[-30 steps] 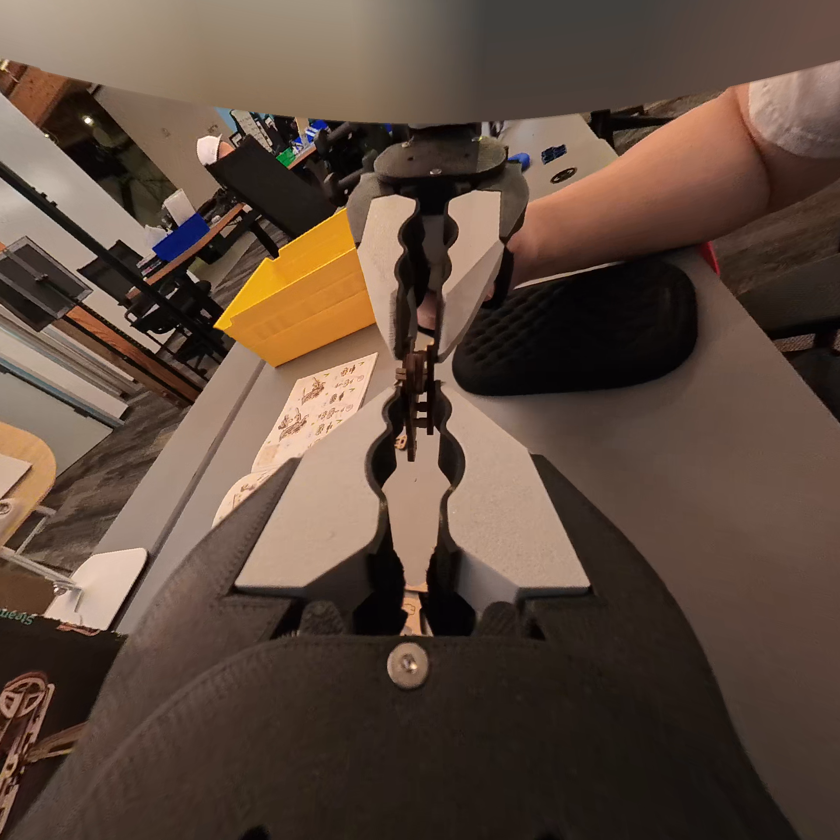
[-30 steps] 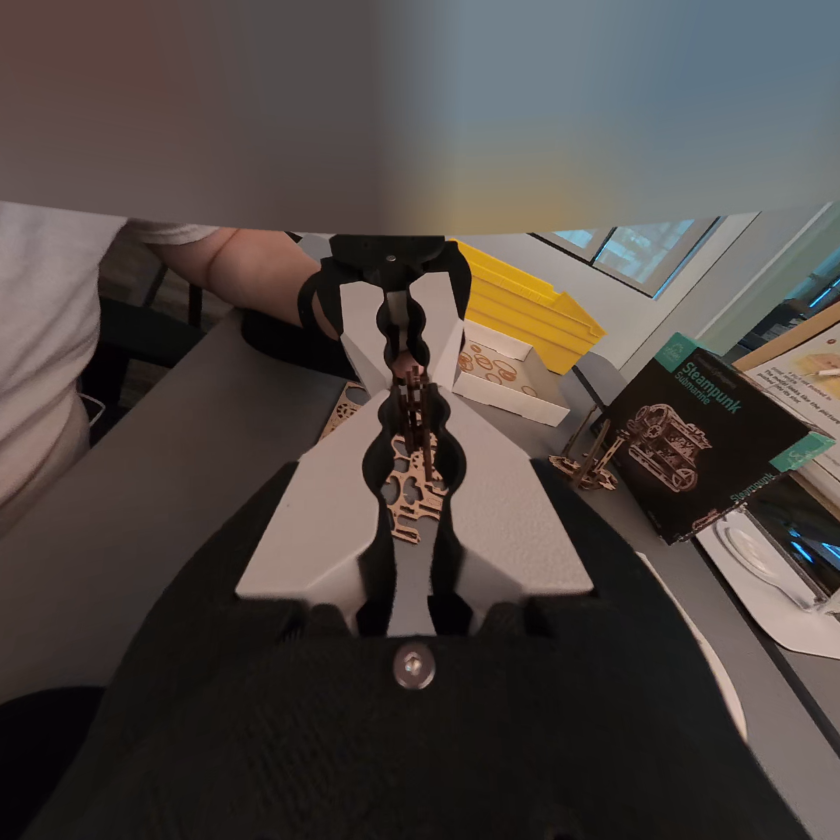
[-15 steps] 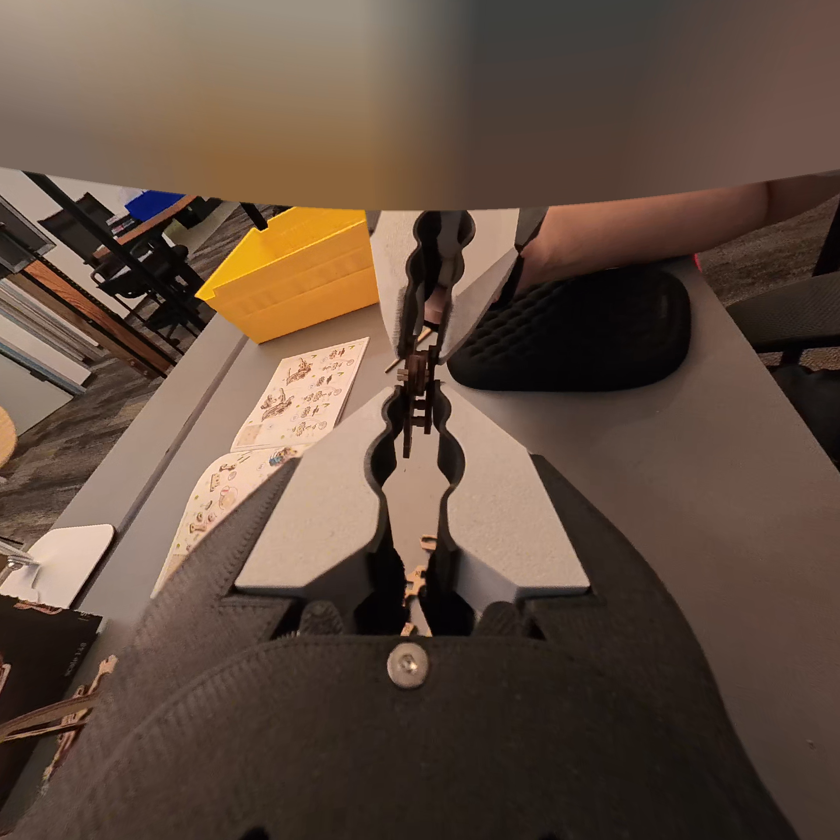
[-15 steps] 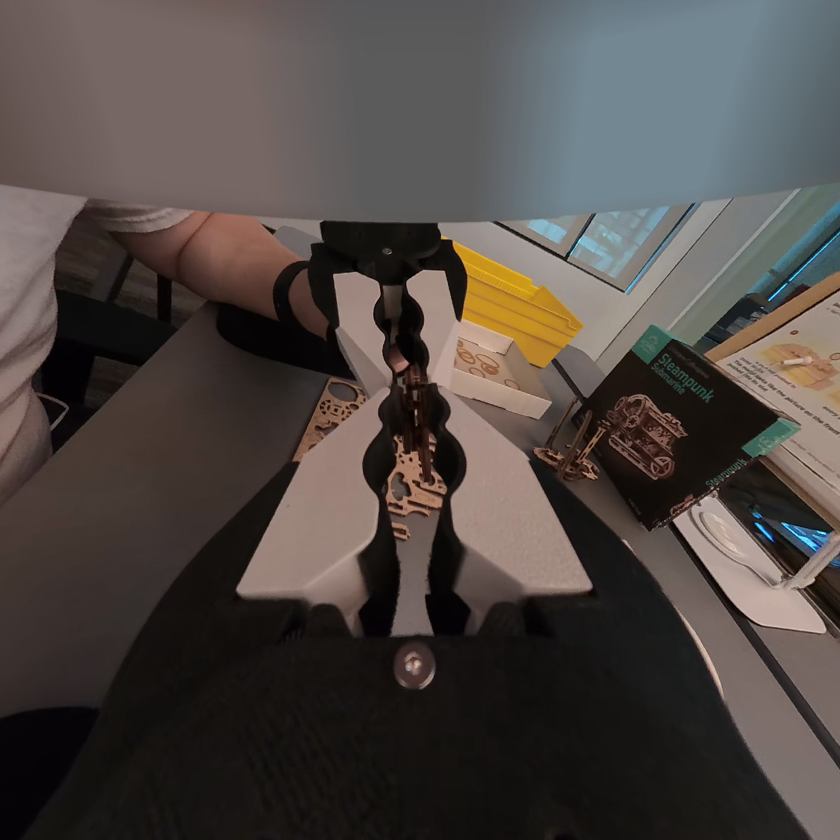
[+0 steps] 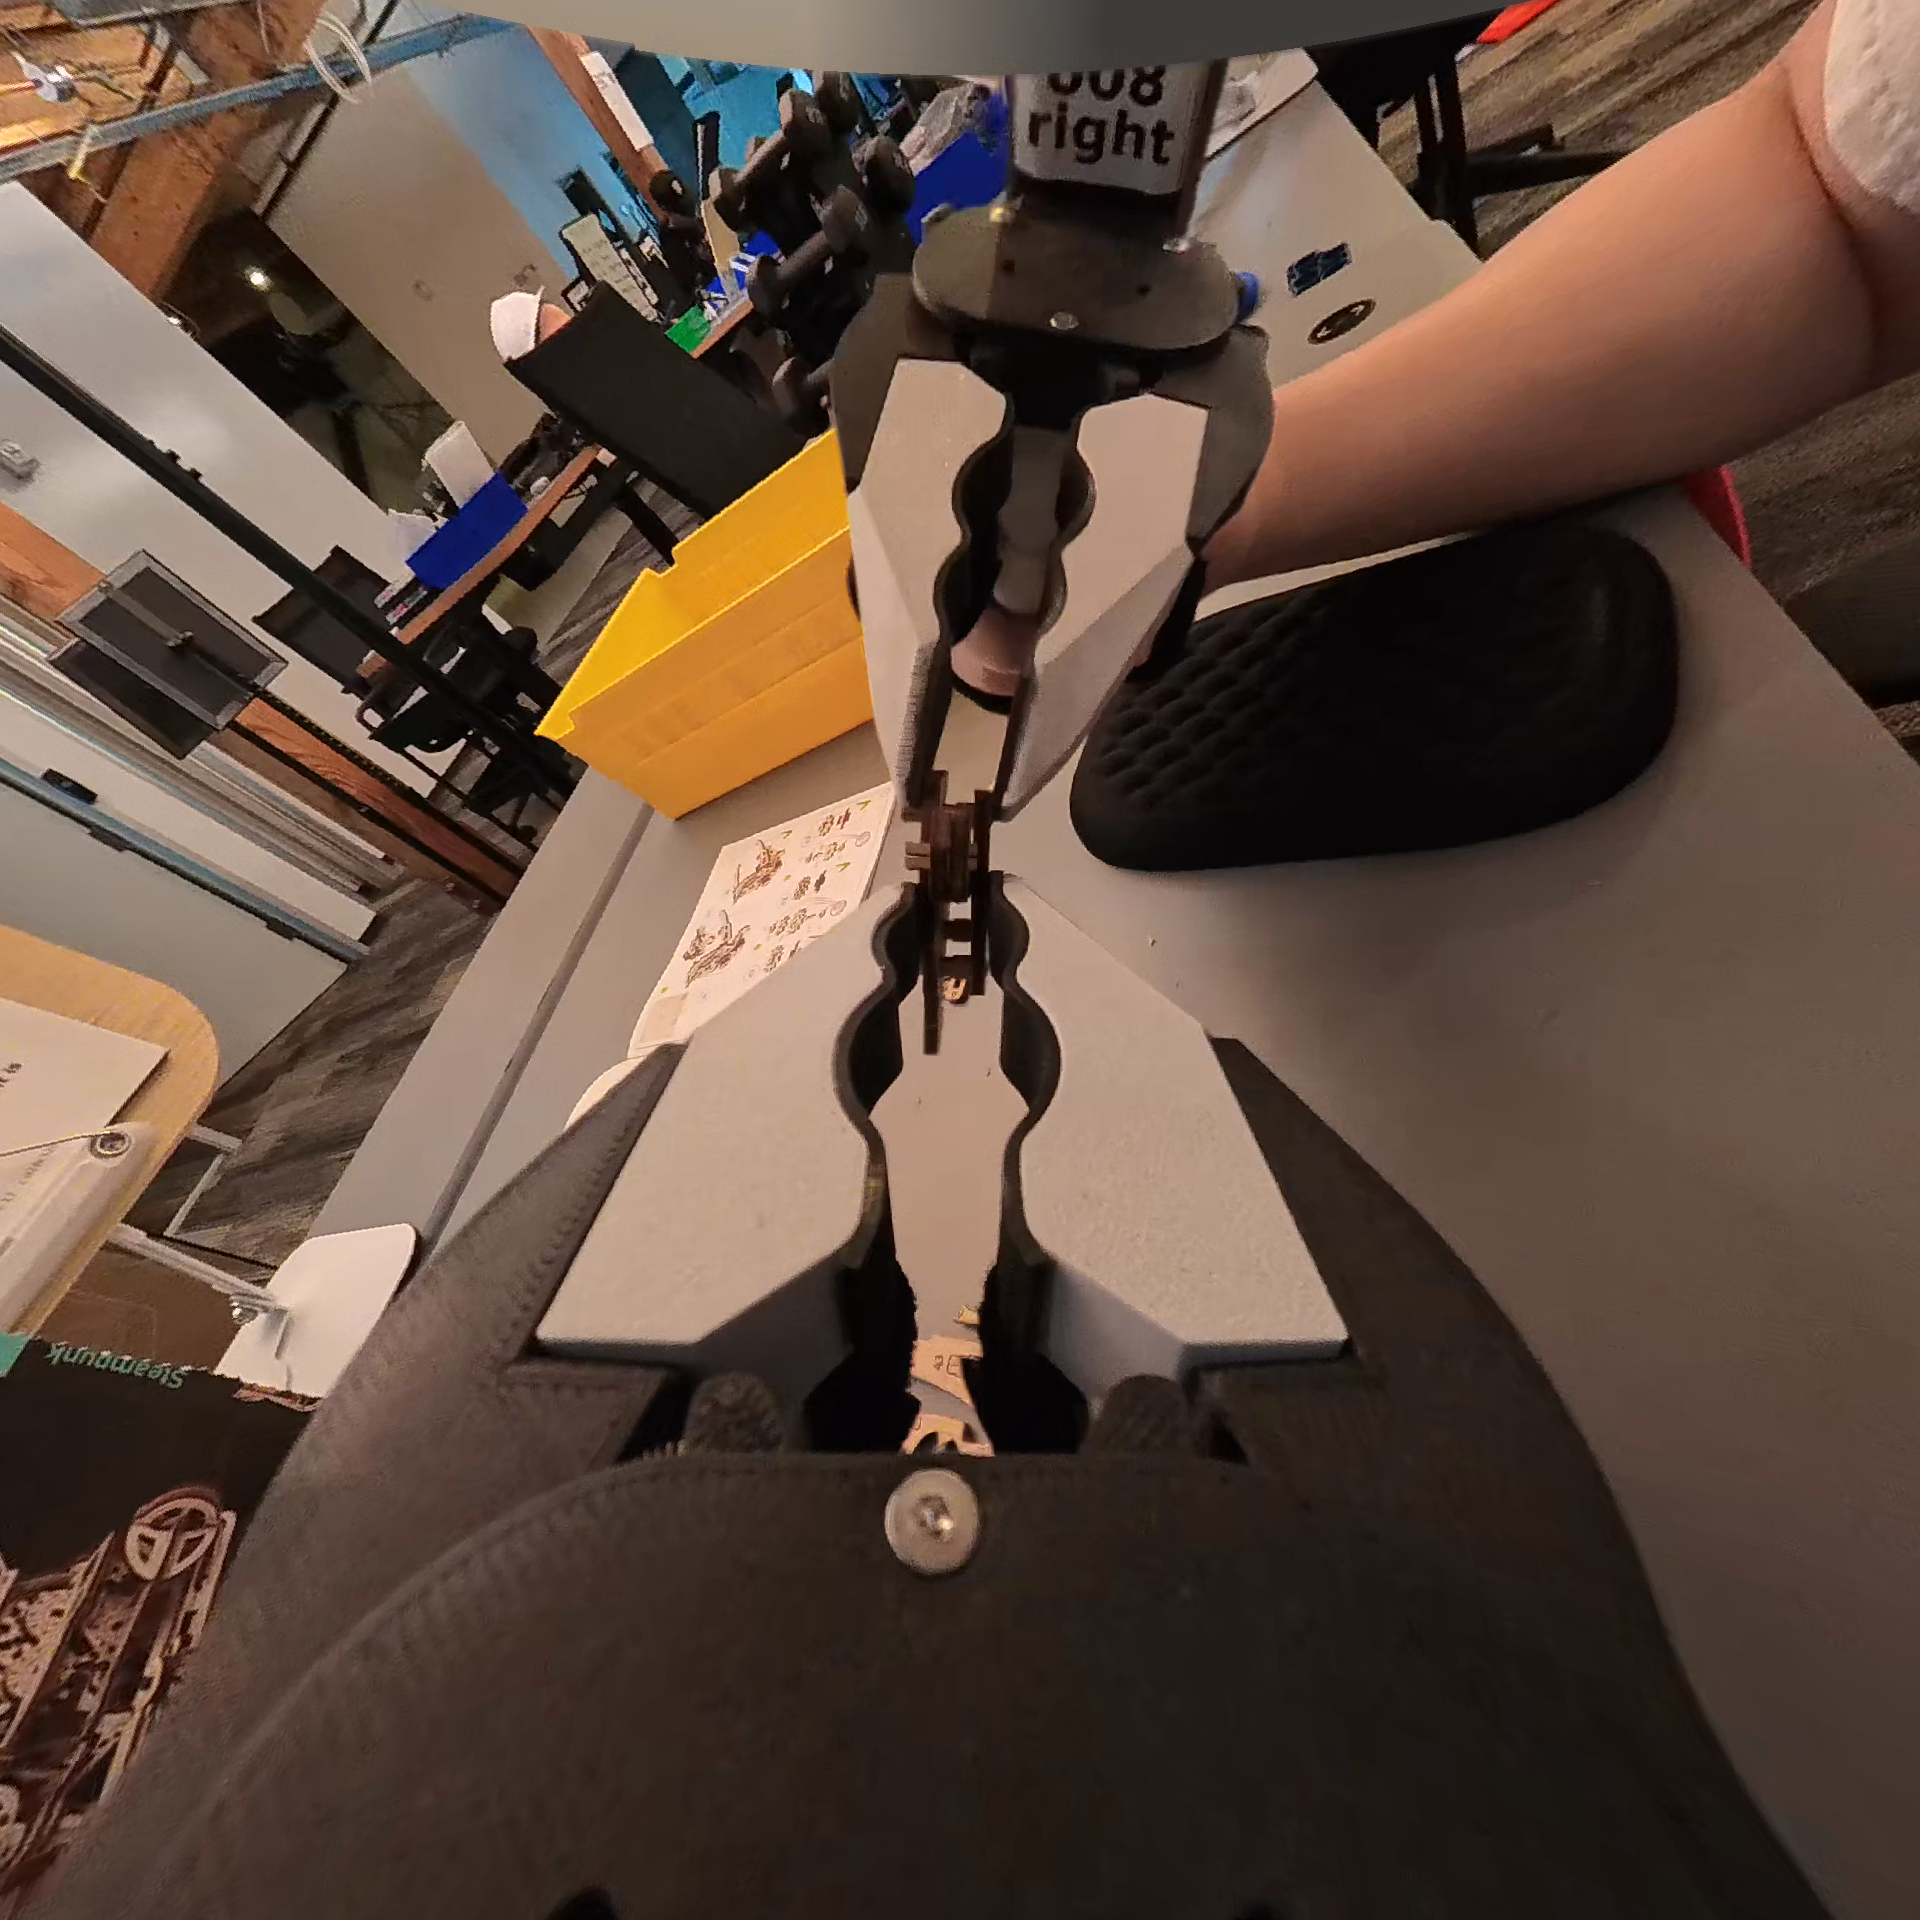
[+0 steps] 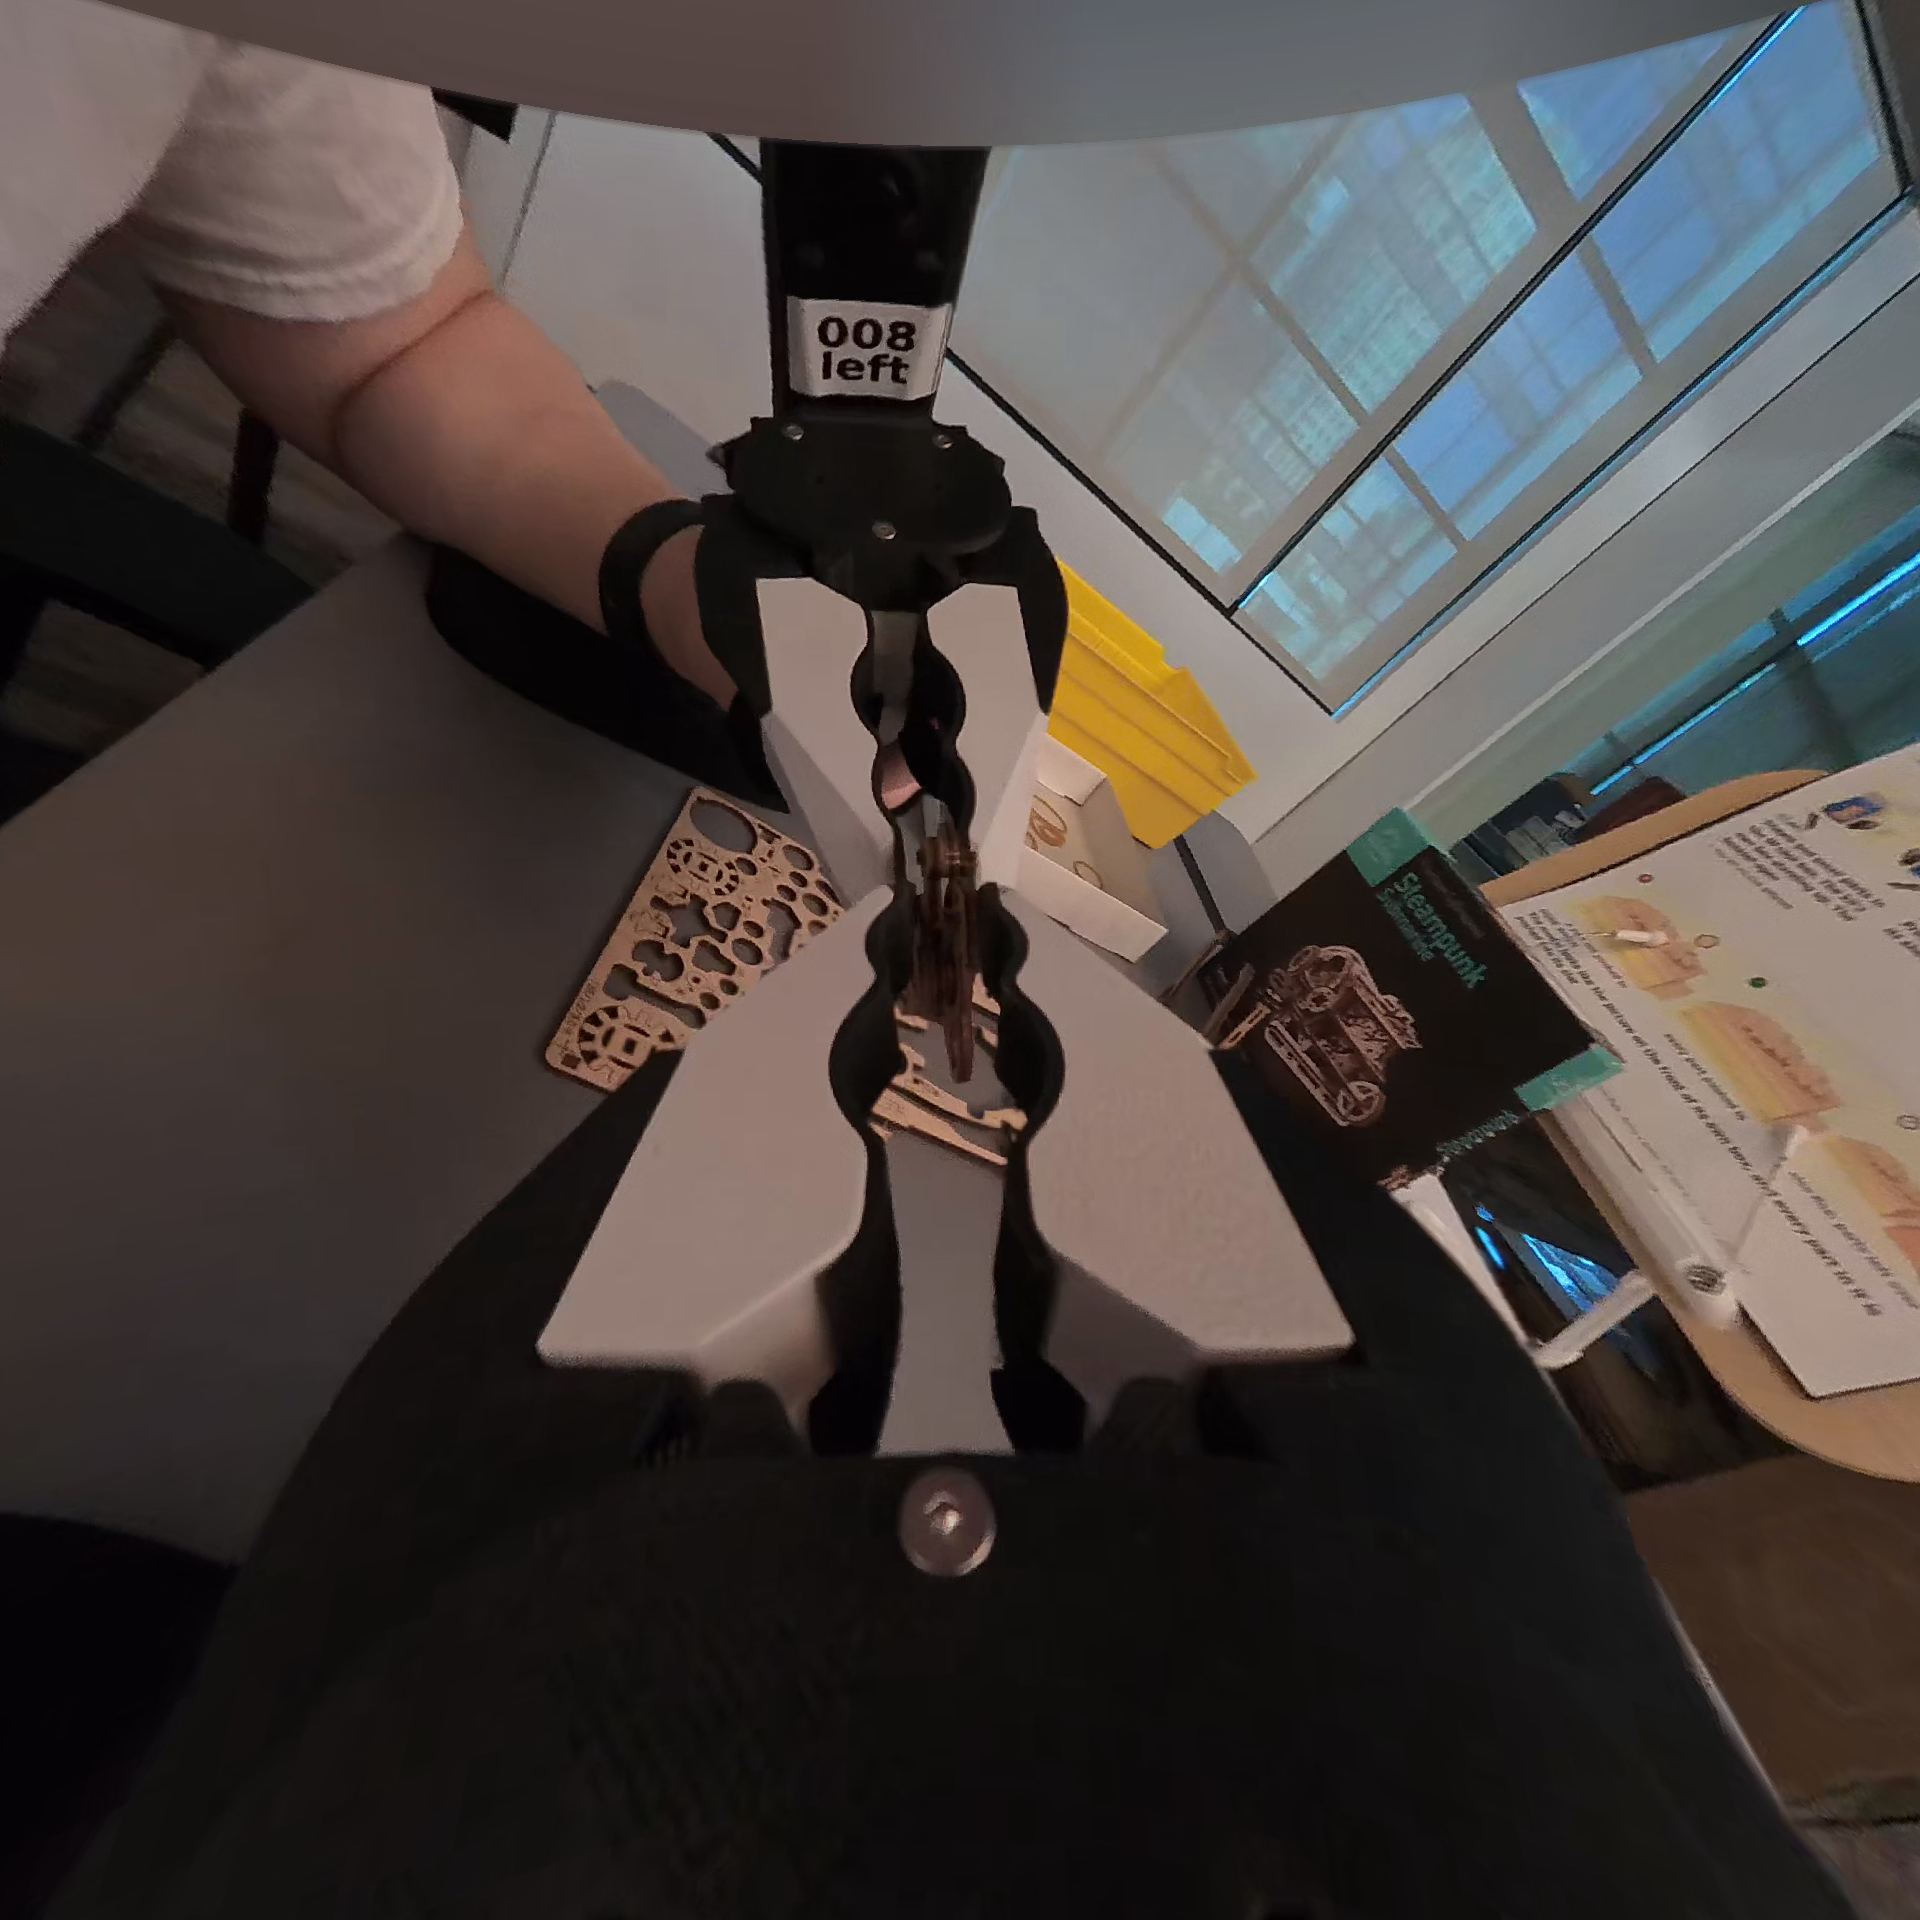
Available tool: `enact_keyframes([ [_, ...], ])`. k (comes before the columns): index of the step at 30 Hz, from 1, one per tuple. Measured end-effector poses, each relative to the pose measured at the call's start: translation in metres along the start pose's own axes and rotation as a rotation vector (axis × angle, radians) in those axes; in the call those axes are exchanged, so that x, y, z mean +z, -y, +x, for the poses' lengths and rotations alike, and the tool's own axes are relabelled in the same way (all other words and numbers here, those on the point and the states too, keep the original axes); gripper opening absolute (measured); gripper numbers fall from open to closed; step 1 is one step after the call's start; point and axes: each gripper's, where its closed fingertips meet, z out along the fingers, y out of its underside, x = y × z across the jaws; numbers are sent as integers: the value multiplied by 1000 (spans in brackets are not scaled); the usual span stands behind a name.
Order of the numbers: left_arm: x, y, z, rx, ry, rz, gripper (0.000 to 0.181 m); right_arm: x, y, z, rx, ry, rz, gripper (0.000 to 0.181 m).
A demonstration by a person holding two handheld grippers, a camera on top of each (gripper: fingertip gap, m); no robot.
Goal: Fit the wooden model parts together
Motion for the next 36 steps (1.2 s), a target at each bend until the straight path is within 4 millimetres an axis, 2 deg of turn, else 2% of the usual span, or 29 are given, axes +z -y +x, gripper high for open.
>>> enact_keyframes([
  [3,-2,3,-5,-21,28,36,13,-3,5,5,67,-7,42,10],
  [6,-7,3,-17,-5,85,55,23,-17,18,20,176,-22,169,9],
  [10,-7,8,-16,-64,66,91,26,-23,25,23,224,-2,235,10],
  [16,-4,10,-11,-71,67,88,11,-18,21,20,275,17,261,10],
  [20,-3,3,-9,-58,54,51,10,-15,14,18,289,37,251,10],
  [24,-2,-8,-9,-27,39,-13,9,-11,3,16,241,31,149,11],
  [30,-2,-5,0,-5,-24,-44,8,-15,6,11,262,83,138,9],
  [36,-1,-4,-1,-36,-10,-46,8,-16,6,16,285,55,157,8],
])
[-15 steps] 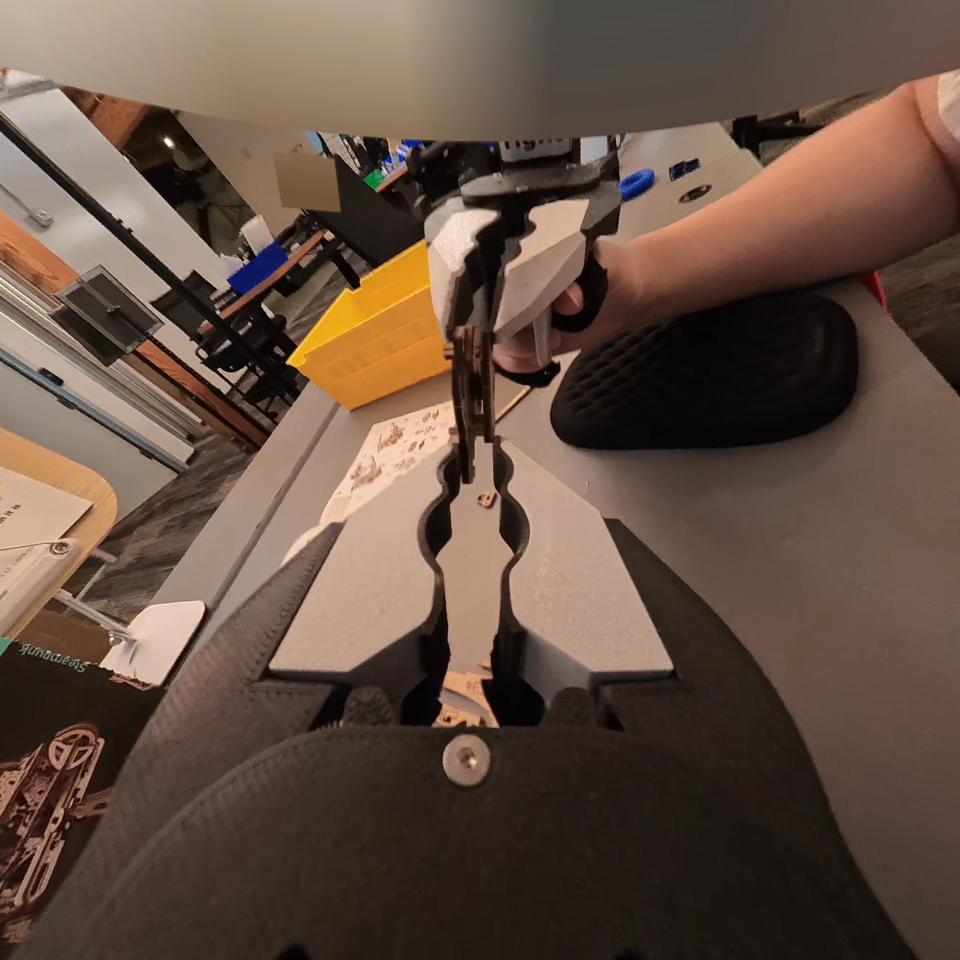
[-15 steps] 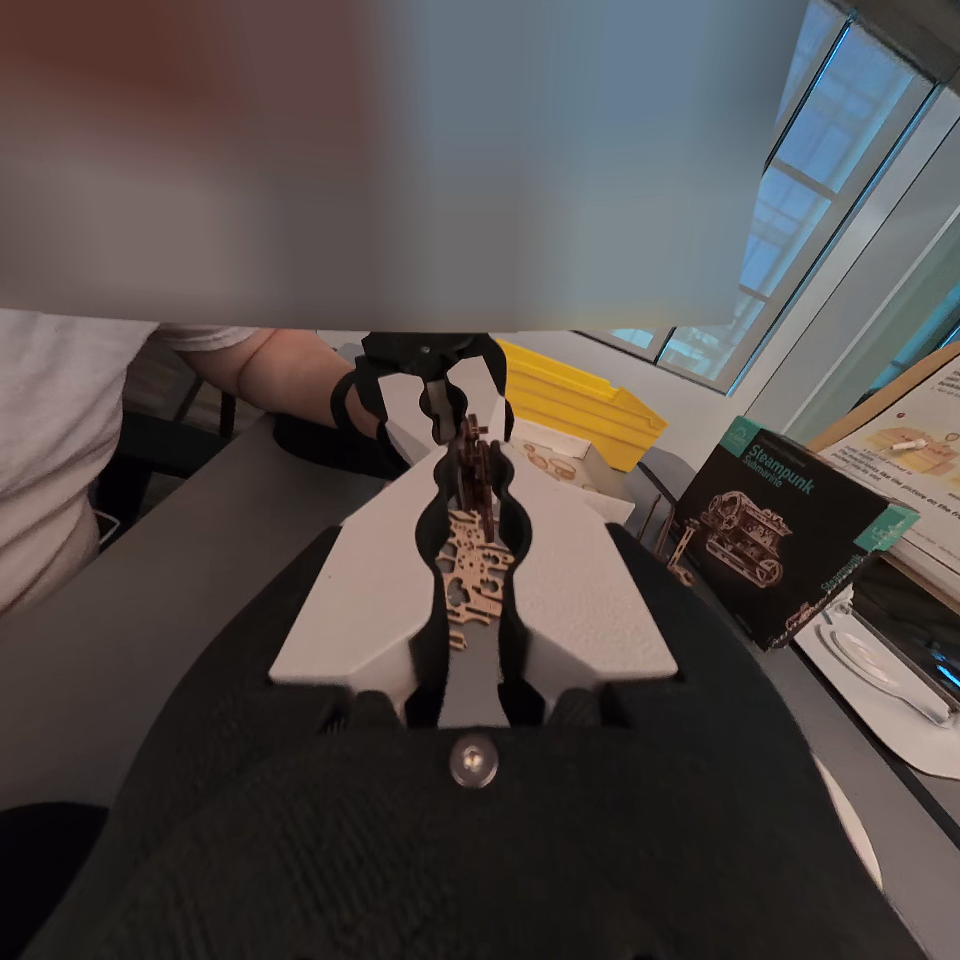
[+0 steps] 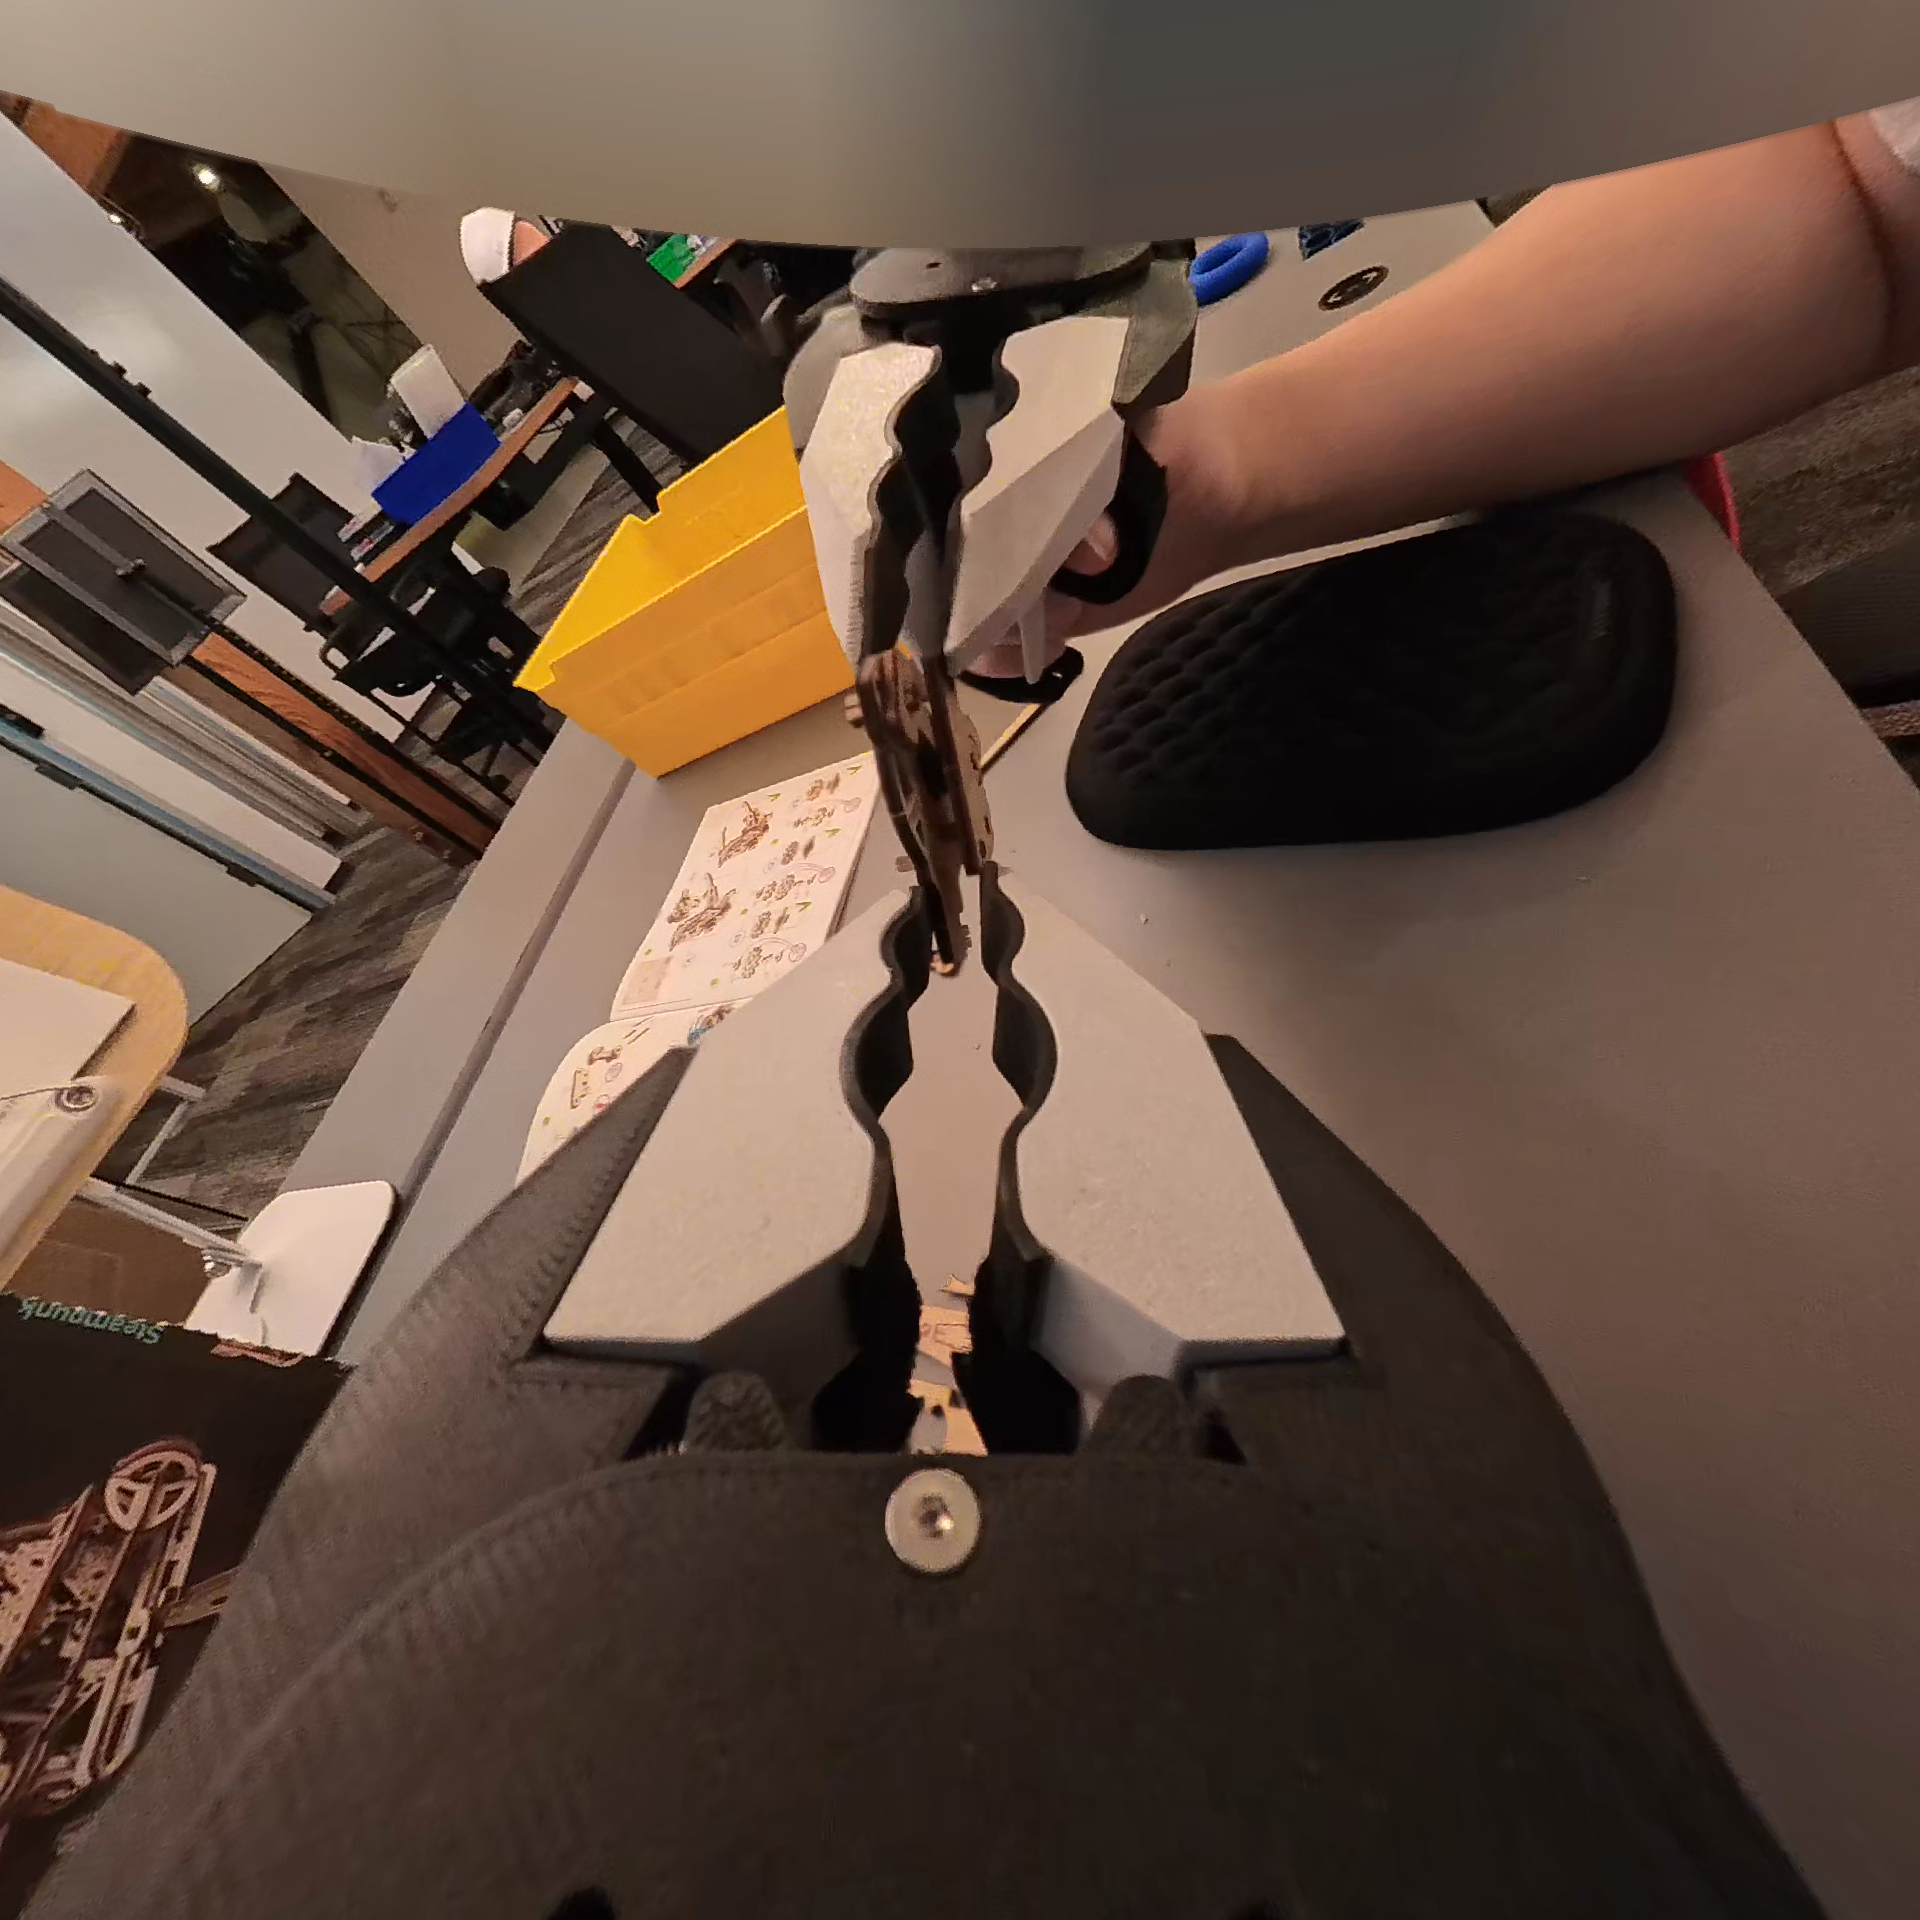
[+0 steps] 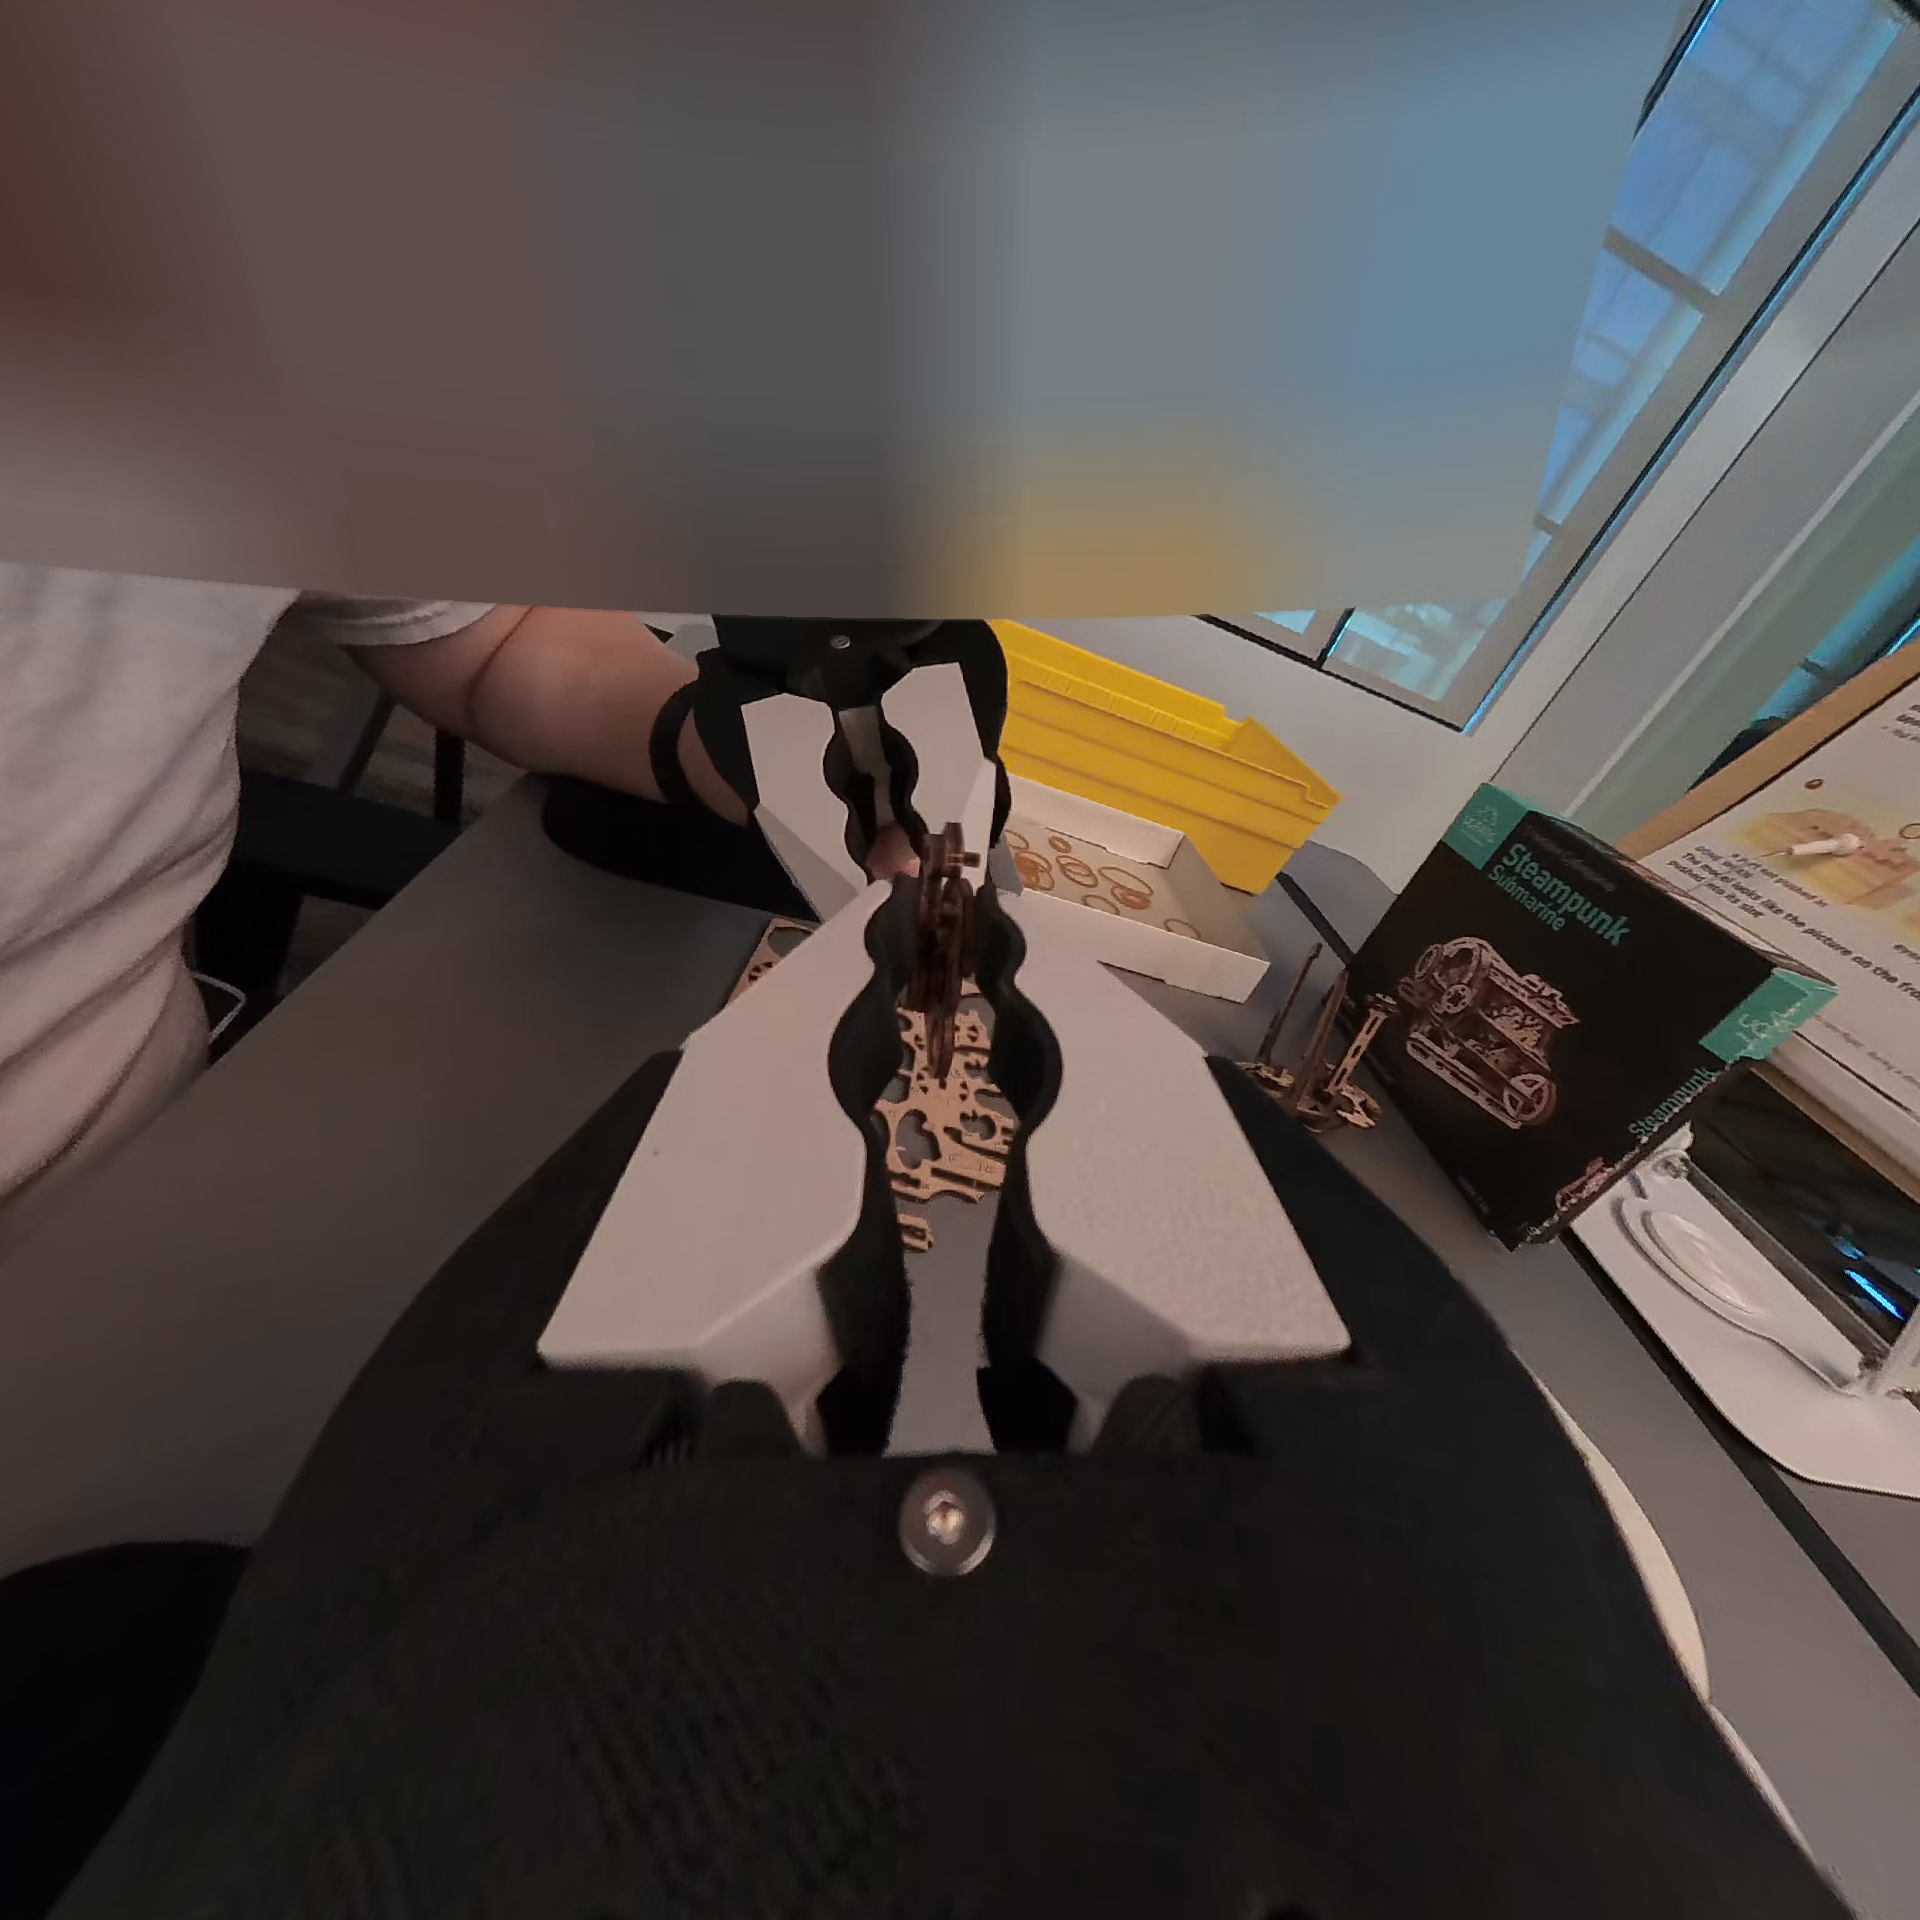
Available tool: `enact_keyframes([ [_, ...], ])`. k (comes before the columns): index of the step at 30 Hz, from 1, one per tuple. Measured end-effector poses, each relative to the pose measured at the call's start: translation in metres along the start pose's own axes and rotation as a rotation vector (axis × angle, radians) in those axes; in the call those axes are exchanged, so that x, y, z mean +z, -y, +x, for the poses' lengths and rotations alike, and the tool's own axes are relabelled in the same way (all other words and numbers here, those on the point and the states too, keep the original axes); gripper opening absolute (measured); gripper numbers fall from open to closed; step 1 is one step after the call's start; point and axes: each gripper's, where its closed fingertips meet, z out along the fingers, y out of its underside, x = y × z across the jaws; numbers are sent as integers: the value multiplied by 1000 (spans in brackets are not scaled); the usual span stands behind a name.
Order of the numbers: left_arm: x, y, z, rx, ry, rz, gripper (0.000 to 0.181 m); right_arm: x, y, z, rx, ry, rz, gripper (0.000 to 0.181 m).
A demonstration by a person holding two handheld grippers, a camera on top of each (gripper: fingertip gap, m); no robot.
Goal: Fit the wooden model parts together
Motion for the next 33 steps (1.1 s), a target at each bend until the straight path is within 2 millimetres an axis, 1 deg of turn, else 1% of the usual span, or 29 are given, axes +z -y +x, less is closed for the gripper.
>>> enact_keyframes([
  [4,1,-1,2,-16,-16,-7,7,0,-1,1,-10,-11,-14,8],
  [6,1,-3,-2,-9,6,-9,7,1,-2,2,-20,-20,-15,9],
  [8,1,-7,-7,52,48,-26,8,3,-4,0,-20,6,-22,9],
  [9,2,-14,-10,128,86,-75,9,3,-13,0,-55,0,-80,10],
  [10,2,-22,-14,239,140,-127,9,3,-22,1,-122,-16,-138,14],
  [11,3,-27,-16,364,190,-170,9,4,-25,1,-190,-36,-170,24],
  [12,4,-31,-16,478,224,-212,9,5,-25,1,-242,-55,-194,26],
  [13,6,-34,-14,554,239,-246,9,8,-25,-2,-281,-59,-213,28],
  [14,8,-35,-10,578,235,-254,9,11,-29,-5,-318,-54,-247,30],
  [15,10,-33,-6,566,226,-245,9,13,-34,-8,-358,-47,-293,29],
  [17,9,-30,-7,542,230,-234,9,15,-48,-9,-430,-50,-406,29],
  [19,6,-32,-13,566,252,-258,9,15,-54,-5,-487,-87,-479,29],
  [22,8,-39,-14,614,265,-311,9,16,-62,4,-575,-163,-597,27],
  [24,9,-41,-14,667,286,-337,9,16,-71,5,-642,-179,-685,25],
  [26,9,-41,-14,738,309,-362,10,18,-78,5,-686,-195,-736,22],
  [28,11,-43,-12,801,318,-382,9,20,-79,2,-669,-181,-726,23],
  [30,10,-40,-14,837,345,-365,9,20,-73,1,-570,-163,-656,29],
  [31,8,-38,-16,858,361,-359,9,20,-67,-1,-493,-138,-594,38],
  [32,7,-37,-18,878,376,-359,9,17,-57,-2,-394,-111,-517,39],
  [33,5,-36,-20,905,389,-354,9,13,-43,-2,-259,-83,-425,38],
])
